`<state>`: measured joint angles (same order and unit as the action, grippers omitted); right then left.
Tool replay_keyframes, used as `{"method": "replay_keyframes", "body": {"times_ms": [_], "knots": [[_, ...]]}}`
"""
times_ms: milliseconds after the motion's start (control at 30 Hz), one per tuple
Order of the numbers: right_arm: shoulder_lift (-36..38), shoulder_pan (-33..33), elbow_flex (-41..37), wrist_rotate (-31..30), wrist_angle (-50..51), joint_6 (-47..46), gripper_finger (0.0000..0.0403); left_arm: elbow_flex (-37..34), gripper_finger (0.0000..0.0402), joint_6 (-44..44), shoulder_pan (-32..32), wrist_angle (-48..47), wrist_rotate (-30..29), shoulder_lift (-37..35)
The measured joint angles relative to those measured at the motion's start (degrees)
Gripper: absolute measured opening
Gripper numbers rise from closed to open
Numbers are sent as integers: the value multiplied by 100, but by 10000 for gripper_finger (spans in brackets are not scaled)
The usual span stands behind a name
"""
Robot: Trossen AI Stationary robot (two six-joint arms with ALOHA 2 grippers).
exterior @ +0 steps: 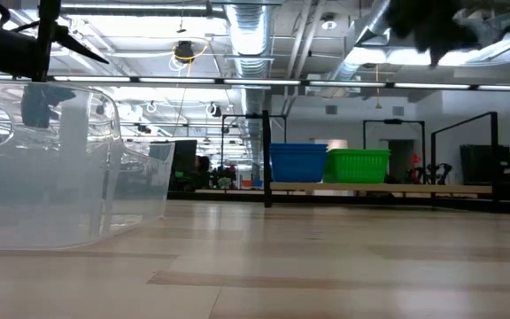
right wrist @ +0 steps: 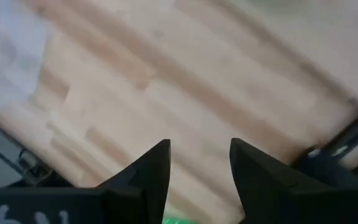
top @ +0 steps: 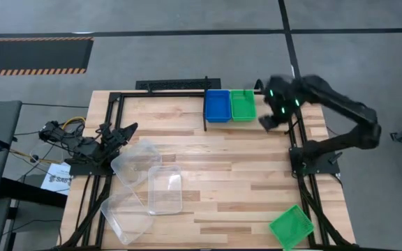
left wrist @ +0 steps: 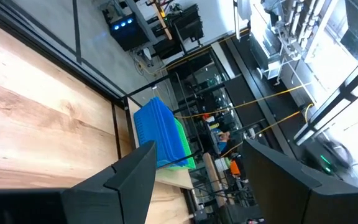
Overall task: Stack baskets on shelf by color
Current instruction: Stack the green bin on top of the green bins on the shelf
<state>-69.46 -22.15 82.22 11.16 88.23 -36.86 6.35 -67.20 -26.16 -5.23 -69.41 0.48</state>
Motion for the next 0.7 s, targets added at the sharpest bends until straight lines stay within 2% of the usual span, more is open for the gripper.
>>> {"method": "replay_keyframes", "body": {"times_ms": [133,233,400,533,700], "knots": [[384,2184,2,-542,40,-1980,185,0,224,-2,1,-27,1,-1],[408,3688,2,-979,142,-3102,184,0,224,0,-1,-57,1,0],[69,5728,-1,-1362,185,-3369,184,2,224,45,0,-214,1,1],[-527,6619,-1,-1432,180,-2948,182,2,224,-46,-1,-366,7,1],[-1246,7000,-3,-1052,-73,-2227,169,2,224,-57,-1,-453,10,-1]]}}
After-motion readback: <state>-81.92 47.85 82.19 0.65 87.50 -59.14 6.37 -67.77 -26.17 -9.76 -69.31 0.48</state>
